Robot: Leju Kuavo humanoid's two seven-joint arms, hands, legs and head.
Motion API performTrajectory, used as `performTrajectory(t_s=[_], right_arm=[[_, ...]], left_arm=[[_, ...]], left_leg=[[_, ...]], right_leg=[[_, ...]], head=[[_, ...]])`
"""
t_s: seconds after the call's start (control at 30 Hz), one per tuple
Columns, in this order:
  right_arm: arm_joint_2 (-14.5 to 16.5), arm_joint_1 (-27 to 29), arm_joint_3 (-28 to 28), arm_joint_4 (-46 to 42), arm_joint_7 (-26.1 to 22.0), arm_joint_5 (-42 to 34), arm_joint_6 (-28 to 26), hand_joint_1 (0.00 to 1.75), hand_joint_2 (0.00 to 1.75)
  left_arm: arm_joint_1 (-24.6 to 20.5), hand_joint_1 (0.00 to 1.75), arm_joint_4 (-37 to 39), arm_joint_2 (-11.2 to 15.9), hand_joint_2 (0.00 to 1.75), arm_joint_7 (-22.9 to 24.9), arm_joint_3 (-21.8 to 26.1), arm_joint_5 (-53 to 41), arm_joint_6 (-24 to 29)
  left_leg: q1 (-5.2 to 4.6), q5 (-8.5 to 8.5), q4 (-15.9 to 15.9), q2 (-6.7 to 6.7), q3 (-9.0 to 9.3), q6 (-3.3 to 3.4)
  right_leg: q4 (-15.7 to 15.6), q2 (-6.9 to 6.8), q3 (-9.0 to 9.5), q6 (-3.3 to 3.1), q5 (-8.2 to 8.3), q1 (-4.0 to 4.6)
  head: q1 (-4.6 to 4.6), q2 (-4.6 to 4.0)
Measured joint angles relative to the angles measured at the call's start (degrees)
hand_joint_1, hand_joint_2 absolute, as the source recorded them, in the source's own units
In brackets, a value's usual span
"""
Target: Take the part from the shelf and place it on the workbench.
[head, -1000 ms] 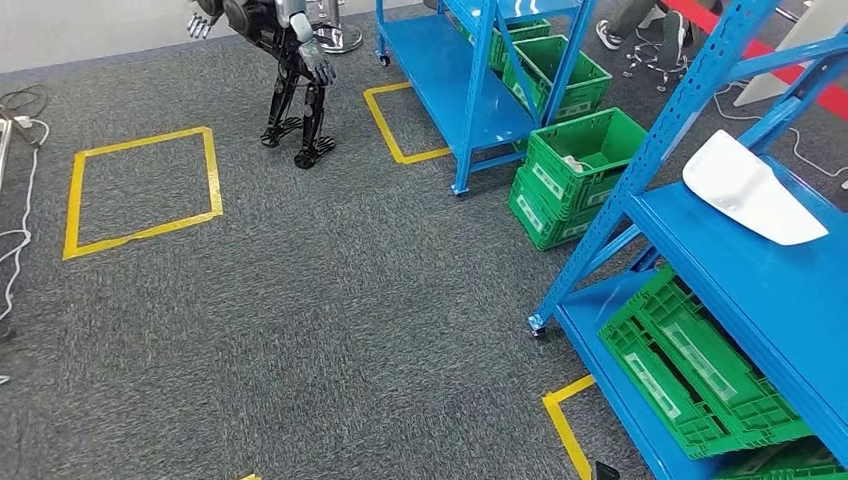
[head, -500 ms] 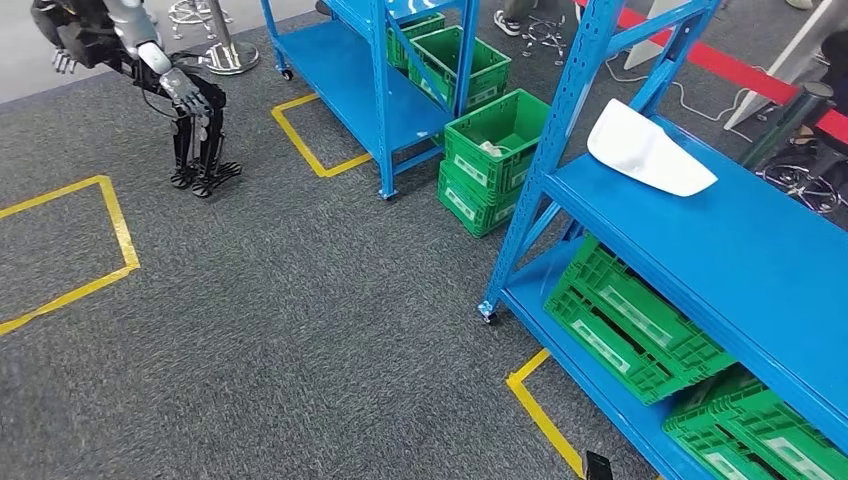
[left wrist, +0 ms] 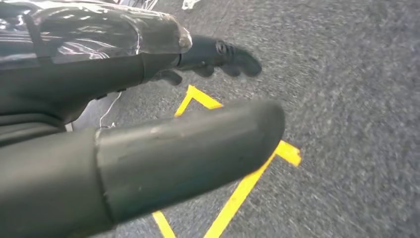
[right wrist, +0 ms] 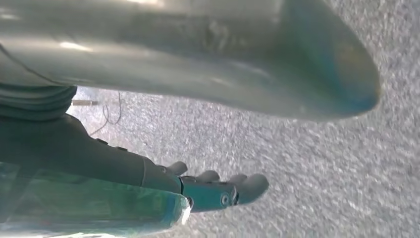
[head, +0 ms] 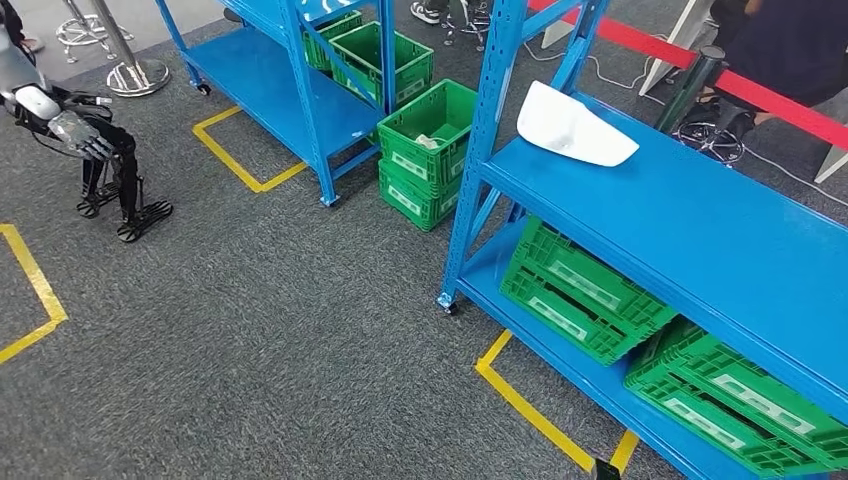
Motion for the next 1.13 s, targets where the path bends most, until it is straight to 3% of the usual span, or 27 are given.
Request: performTrajectory(t_s=[0.03, 0.07, 0.13, 0.17, 0.23, 0.27, 0.3, 0.33, 0.4, 0.47, 0.5, 0.57, 0.63, 0.7, 0.73, 0.77, 0.8, 0.83, 0.9, 0.93, 1.0, 1.07, 1.13], right_arm=[[-0.20, 0.07, 0.01, 0.02, -0.01, 0.09, 0.01, 0.00, 0.00], [-0.34, 0.17, 0.03, 0.05, -0.01, 0.17, 0.01, 0.00, 0.00], [-0.43, 0.02, 0.05, 0.10, -0.01, 0.28, 0.02, 0.00, 0.00], [-0.43, -0.17, 0.07, 0.10, -0.01, 0.33, 0.03, 0.00, 0.00], [-0.46, -0.44, 0.09, 0.10, 0.04, 0.34, 0.03, 0.00, 0.00], [-0.45, -0.40, 0.10, 0.10, 0.07, 0.34, 0.03, 0.00, 0.00], [-0.45, -0.28, 0.11, 0.11, 0.09, 0.33, 0.03, 0.00, 0.00], [-0.45, -0.18, 0.13, 0.13, 0.10, 0.33, 0.04, 0.00, 0.00], [-0.45, -0.16, 0.16, 0.16, 0.08, 0.33, 0.09, 0.00, 0.00], [-0.49, -0.36, 0.20, 0.17, -0.02, 0.33, 0.17, 0.00, 0.00], [-0.48, -0.41, 0.24, 0.17, -0.10, 0.33, 0.26, 0.00, 0.00], [-0.48, -0.30, 0.32, 0.16, -0.26, 0.33, 0.43, 0.00, 0.00], [-0.52, -0.32, 0.37, 0.17, -0.47, 0.34, 0.57, 0.00, 0.00], [-0.56, -0.63, 0.38, 0.17, -0.74, 0.47, 0.73, 0.00, 0.00], [-0.54, -0.72, 0.40, 0.16, -0.83, 0.57, 0.84, 0.00, 0.00], [-0.50, -0.68, 0.42, 0.16, -0.87, 0.67, 0.95, 0.00, 0.00], [-0.47, -0.49, 0.45, 0.17, -0.89, 0.73, 1.02, 0.00, 0.00], [-0.46, -0.27, 0.48, 0.17, -0.89, 0.74, 1.06, 0.00, 0.00], [-0.60, 0.00, 0.56, 0.19, -0.89, 0.71, 1.06, 0.00, 0.00], [-0.69, -0.03, 0.67, 0.19, -0.87, 0.67, 1.08, 0.00, 0.00], [-0.87, -0.11, 0.89, 0.19, -0.77, 0.54, 1.12, 0.00, 0.00], [-1.05, 0.05, 1.00, 0.21, -0.56, 0.43, 1.15, 0.00, 0.00], [-1.16, 0.25, 1.02, 0.25, -0.36, 0.40, 1.15, 0.00, 0.00]], left_arm=[[-0.02, 0.00, 0.01, -0.10, 0.00, 0.10, -0.10, -0.02, -0.02], [-0.06, 0.00, 0.01, -0.20, 0.00, 0.22, -0.20, -0.04, -0.03], [-0.09, 0.00, -0.02, -0.26, 0.00, 0.44, -0.44, -0.05, -0.03], [-0.05, 0.00, -0.04, -0.26, 0.00, 0.52, -0.54, -0.06, -0.03], [0.18, 0.00, -0.05, -0.27, 0.00, 0.67, -0.59, -0.06, -0.03], [0.27, 0.00, -0.07, -0.26, 0.00, 0.72, -0.60, -0.06, -0.03], [0.33, 0.00, -0.08, -0.24, 0.00, 0.76, -0.62, -0.06, -0.03], [0.34, 0.00, -0.11, -0.22, 0.00, 0.78, -0.67, -0.06, -0.03], [0.36, 0.00, -0.14, -0.17, 0.00, 0.75, -0.83, -0.07, -0.03], [0.38, 0.00, -0.14, -0.18, 0.00, 0.64, -1.00, -0.08, -0.03], [0.40, 0.00, -0.14, -0.19, 0.00, 0.58, -1.07, -0.09, -0.03], [0.42, 0.00, -0.15, -0.18, 0.00, 0.49, -1.27, -0.10, -0.03], [0.44, 0.00, -0.21, -0.14, 0.00, 0.40, -1.46, -0.10, -0.03], [0.57, 0.00, -0.24, -0.11, 0.00, 0.24, -1.58, -0.10, -0.02], [0.62, 0.00, -0.23, -0.10, 0.00, 0.12, -1.68, -0.10, -0.01], [0.63, 0.00, -0.23, -0.09, 0.00, -0.02, -1.78, -0.10, 0.00], [0.59, 0.00, -0.23, -0.09, 0.00, -0.12, -1.86, -0.10, 0.02], [0.53, 0.00, -0.24, -0.09, 0.00, -0.21, -1.93, -0.10, 0.03], [0.41, 0.00, -0.25, -0.14, 0.00, -0.26, -1.97, -0.10, 0.04], [0.34, 0.00, -0.24, -0.17, 0.00, -0.27, -1.98, -0.10, 0.04], [0.20, 0.00, -0.23, -0.22, 0.00, -0.28, -2.10, -0.10, 0.05], [0.12, 0.00, -0.23, -0.32, 0.00, -0.27, -2.26, -0.10, 0.06], [0.07, 0.00, -0.24, -0.42, 0.00, -0.26, -2.35, -0.11, 0.08]], left_leg=[[0.00, -0.17, -0.22, 0.32, 0.30, -0.29], [0.09, -0.55, -0.04, -0.76, 0.56, -0.58], [0.29, -2.57, 3.42, -4.50, -0.67, -1.04], [0.40, -4.06, 6.93, -6.48, -2.40, -1.19], [0.45, -6.23, 14.33, -7.21, -7.03, -1.47], [0.47, -5.81, 15.82, -7.09, -8.52, -1.57], [0.49, -4.24, 15.33, -7.05, -9.10, -1.63], [0.54, -1.57, 12.48, -7.38, -8.49, -1.64], [0.84, 2.66, 5.68, -10.36, -6.12, -1.50], [0.99, 3.15, 2.25, -13.00, -4.59, -1.09], [0.94, 2.77, 1.86, -13.12, -4.36, -0.82], [0.92, 2.55, 1.31, -11.44, -3.91, -0.19], [1.07, 2.37, 0.78, -9.36, -3.27, 0.44], [0.99, 1.89, 0.55, -7.06, -2.65, 0.84], [0.93, 1.58, 0.54, -5.91, -2.38, 0.91], [0.89, 1.27, 0.55, -4.88, -2.09, 0.90], [0.87, 0.93, 0.55, -4.01, -1.72, 0.83], [0.87, 0.57, 0.55, -3.25, -1.25, 0.72], [0.89, -0.11, 0.47, -2.08, -0.31, 0.38], [0.82, -0.37, 0.39, -1.62, -0.01, 0.14], [0.68, -0.63, 0.11, -0.88, 0.33, -0.35], [0.58, -0.78, -0.45, -0.13, 1.00, -0.92], [0.64, -1.29, -0.45, -1.36, 1.53, -1.37]], right_leg=[[-0.32, 0.49, 0.27, -0.16, 0.05, -0.09], [-0.87, 0.99, 0.73, -0.31, 0.16, -0.25], [-1.91, 2.09, 1.73, -0.62, 0.46, -0.73], [-2.09, 2.70, 1.95, -0.76, 0.47, -0.84], [-1.98, 4.30, 2.17, -0.96, 0.20, -0.92], [-1.85, 5.13, 2.35, -0.93, -0.02, -0.94], [-1.68, 5.98, 2.59, -0.83, -0.30, -0.99], [-1.43, 6.81, 2.88, -0.67, -0.67, -1.08], [-0.75, 8.28, 3.12, -0.14, -1.54, -1.34], [-0.22, 9.70, 2.68, 0.59, -2.06, -1.69], [-0.18, 10.48, 2.41, 0.99, -2.08, -1.85], [-0.15, 11.46, 2.15, 1.66, -2.18, -2.05], [2.45, 9.17, 0.85, 2.31, -3.70, -1.93], [9.37, 5.57, -2.94, 2.92, -6.81, -1.94], [13.11, 4.74, -5.13, 3.16, -8.02, -2.06], [15.72, 4.32, -6.74, 3.30, -8.44, -2.19], [16.01, 4.11, -7.18, 3.35, -7.49, -2.28], [14.10, 3.88, -6.51, 3.29, -5.51, -2.33], [6.29, 2.51, -2.94, 2.88, -0.89, -2.17], [3.10, 1.62, -1.39, 2.55, 0.18, -1.90], [0.69, 0.62, -0.20, 1.93, 0.02, -1.36], [0.16, 1.18, 0.04, 1.32, -0.20, -1.20], [-0.60, 1.83, 0.68, 0.87, -0.08, -1.39]], head=[[0.12, 0.01], [0.09, 0.00], [-0.20, 0.00], [-0.55, -0.01], [-1.19, 0.01], [-1.50, 0.01], [-1.72, 0.01], [-1.92, 0.01], [-2.23, 0.00], [-2.38, 0.00], [-2.38, 0.00], [-2.19, 0.00], [-1.59, 0.00], [-0.78, 0.01], [-0.54, 0.01], [-0.41, 0.01], [-0.28, 0.01], [-0.12, 0.01], [0.21, 0.00], [0.32, 0.00], [0.26, 0.00], [0.21, 0.01], [0.09, 0.01]])
